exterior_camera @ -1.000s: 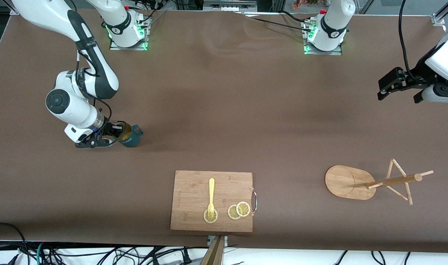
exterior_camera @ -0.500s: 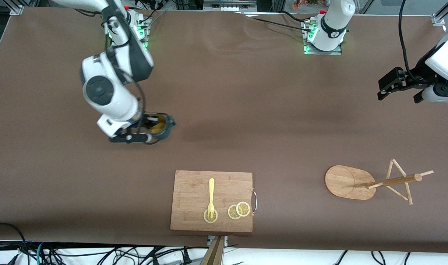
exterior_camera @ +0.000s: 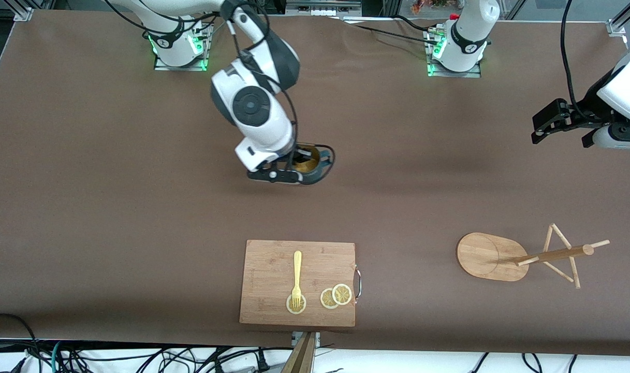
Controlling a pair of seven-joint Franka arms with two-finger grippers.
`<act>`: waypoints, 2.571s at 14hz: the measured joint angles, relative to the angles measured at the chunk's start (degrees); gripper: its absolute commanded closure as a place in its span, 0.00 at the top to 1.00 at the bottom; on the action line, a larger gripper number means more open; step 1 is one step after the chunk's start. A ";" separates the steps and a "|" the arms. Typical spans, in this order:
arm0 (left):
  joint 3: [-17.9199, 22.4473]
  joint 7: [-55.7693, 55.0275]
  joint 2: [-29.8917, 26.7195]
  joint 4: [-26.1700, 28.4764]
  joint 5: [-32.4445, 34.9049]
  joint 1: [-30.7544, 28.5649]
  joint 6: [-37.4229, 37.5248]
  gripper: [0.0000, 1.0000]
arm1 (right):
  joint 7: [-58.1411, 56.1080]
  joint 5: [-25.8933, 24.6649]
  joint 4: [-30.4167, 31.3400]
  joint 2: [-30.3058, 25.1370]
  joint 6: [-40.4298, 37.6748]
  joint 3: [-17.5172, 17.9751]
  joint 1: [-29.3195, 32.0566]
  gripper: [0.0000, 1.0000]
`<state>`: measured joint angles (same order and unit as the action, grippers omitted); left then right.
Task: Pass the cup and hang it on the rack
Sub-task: 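Grasp the teal mug rim with the right gripper and carry it toward the table middle, then set the mug down with the right gripper while the left gripper approaches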
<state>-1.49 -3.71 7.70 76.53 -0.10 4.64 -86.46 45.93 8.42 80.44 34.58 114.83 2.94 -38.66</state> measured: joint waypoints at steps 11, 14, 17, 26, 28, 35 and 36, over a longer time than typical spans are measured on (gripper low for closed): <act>-0.26 0.00 1.79 2.03 0.00 0.16 0.03 1.00 | 22.20 -11.23 -6.39 13.90 10.59 -1.89 -10.77 0.00; -0.09 0.00 1.81 4.69 0.00 -0.28 -0.09 1.00 | 24.81 -11.44 -6.46 13.92 12.25 -4.04 -10.46 0.05; -0.59 0.09 2.30 15.29 -0.26 -0.24 -6.46 1.00 | 25.18 -11.44 -6.48 14.01 12.33 -4.01 -10.61 1.00; -0.93 11.88 2.92 27.30 -3.42 -3.79 -21.12 1.00 | 17.84 -11.83 -9.30 9.01 3.40 -5.62 -8.63 1.00; -0.90 19.27 3.09 32.10 -7.81 -6.13 -26.98 1.00 | 11.38 -11.83 -9.47 5.14 -1.68 -7.30 -6.86 1.00; -0.93 45.68 7.08 38.70 -27.16 -8.78 -34.04 1.00 | -19.52 -11.80 -9.49 -5.79 -22.84 -20.36 -2.15 1.00; -0.95 50.18 8.23 38.97 -28.91 -8.78 -34.25 1.00 | -22.47 -11.80 -9.49 -7.49 -26.50 -23.01 -2.05 1.00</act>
<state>-2.44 46.47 15.93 115.50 -29.02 -4.14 -120.71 23.46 -3.38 70.95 27.09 88.32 -20.07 -40.70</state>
